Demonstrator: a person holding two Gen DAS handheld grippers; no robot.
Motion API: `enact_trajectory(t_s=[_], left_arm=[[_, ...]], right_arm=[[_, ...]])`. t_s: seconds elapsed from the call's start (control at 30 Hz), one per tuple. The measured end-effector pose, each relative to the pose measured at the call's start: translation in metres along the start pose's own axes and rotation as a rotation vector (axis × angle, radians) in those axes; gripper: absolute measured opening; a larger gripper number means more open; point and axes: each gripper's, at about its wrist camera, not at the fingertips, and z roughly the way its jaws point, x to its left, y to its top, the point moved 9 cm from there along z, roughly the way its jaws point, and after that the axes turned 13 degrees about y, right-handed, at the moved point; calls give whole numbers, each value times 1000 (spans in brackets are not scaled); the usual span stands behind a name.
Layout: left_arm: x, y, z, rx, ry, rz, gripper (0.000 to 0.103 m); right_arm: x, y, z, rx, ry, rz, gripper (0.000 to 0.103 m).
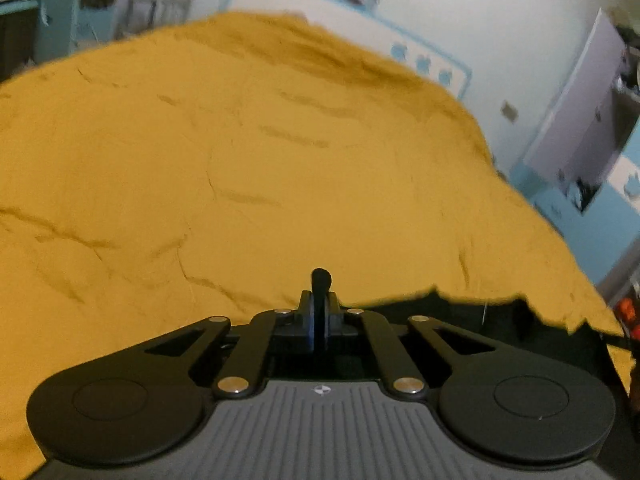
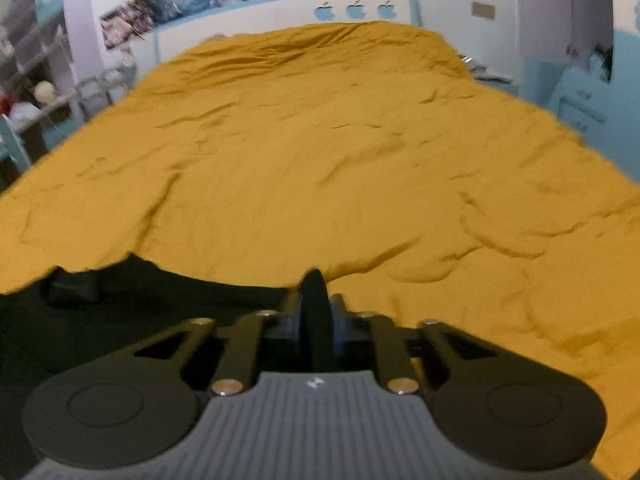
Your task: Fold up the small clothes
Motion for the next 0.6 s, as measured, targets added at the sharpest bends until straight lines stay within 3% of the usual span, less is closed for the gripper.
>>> enact_trajectory(t_s=[0.1,0.27,0.33,0.4,0.43,0.47,0.5,0.53,0.6], left_arm=[[12,4,-4,-27,19,-60,4],[24,-30,33,119,81,-59,5],[30,-36,38,154,80,-91,15],[36,-31,31,161,71,-118,20],[38,-27,23,161,77,-119,20],[39,-22,12,150,93,-108,20],[39,-18,4,138,113,-94,22],[37,-12,-14,117,119,-75,22],[28,-10,-45,90,65,-64,23]], right_arm=[[2,10,-9,-73,20,5,5],[-17,-9,16,-11,-43,53,7],[-21,-14,22,-4,-46,80,8],[-22,-14,23,-9,-36,90,13],[-22,-11,20,-16,-43,90,20],[-20,-7,15,-26,-58,81,33],[-19,-4,7,-38,-89,64,37],[-14,-1,-4,-58,-111,43,37],[8,4,-28,-85,-75,-2,37]])
